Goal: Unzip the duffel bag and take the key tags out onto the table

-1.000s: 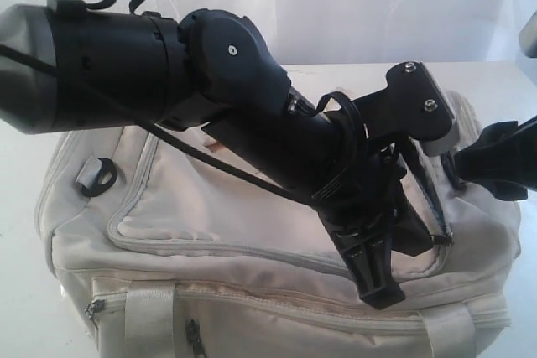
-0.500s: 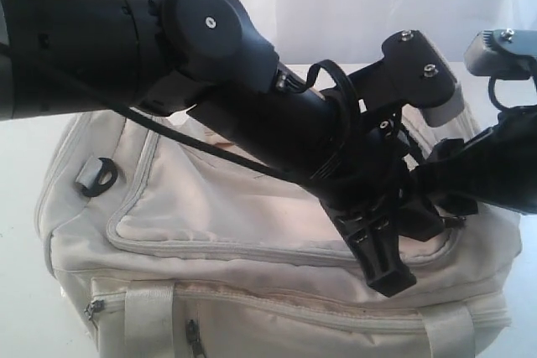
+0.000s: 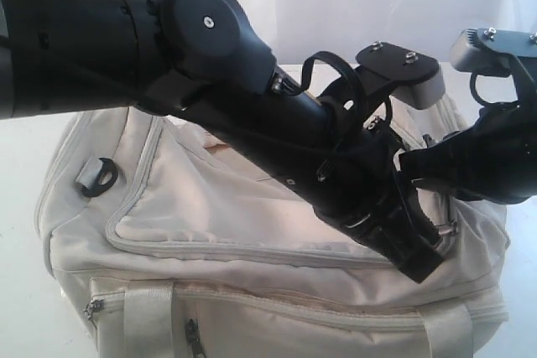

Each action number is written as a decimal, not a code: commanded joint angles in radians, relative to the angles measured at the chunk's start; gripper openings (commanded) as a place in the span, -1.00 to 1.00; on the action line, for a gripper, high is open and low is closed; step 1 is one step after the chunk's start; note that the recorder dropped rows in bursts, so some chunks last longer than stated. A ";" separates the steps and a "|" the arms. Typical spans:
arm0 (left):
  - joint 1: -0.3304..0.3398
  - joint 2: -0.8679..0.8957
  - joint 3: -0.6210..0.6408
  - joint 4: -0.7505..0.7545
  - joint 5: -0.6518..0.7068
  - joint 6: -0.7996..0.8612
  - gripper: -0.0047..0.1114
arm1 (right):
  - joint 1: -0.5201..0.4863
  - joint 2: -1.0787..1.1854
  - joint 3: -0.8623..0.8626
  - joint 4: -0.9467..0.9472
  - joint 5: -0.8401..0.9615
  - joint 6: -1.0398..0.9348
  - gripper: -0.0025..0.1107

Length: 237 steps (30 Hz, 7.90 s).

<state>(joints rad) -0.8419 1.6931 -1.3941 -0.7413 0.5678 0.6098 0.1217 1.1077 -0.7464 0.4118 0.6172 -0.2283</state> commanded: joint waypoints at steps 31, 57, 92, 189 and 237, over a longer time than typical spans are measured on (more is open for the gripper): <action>-0.009 -0.018 0.002 -0.291 0.205 -0.114 -0.92 | -0.002 -0.001 -0.022 -0.080 -0.103 0.051 -0.96; -0.068 -0.018 0.003 0.181 0.447 -0.325 -0.92 | -0.004 -0.057 -0.037 -0.167 -0.122 0.106 -0.96; -0.093 -0.081 0.026 -0.013 0.107 -0.130 0.00 | -0.004 -0.069 -0.035 -0.230 -0.126 0.206 -0.96; -0.146 -0.455 0.338 1.326 0.569 -0.893 -0.92 | -0.004 -0.070 -0.035 -0.346 -0.097 0.315 -0.96; 0.178 -0.578 0.385 0.724 0.401 -0.152 -0.92 | 0.306 -0.189 -0.010 0.328 0.063 -0.967 0.02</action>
<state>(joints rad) -0.6899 1.1254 -0.9906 0.0443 0.9252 0.4364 0.3620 0.8925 -0.7728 0.7335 0.7358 -1.1518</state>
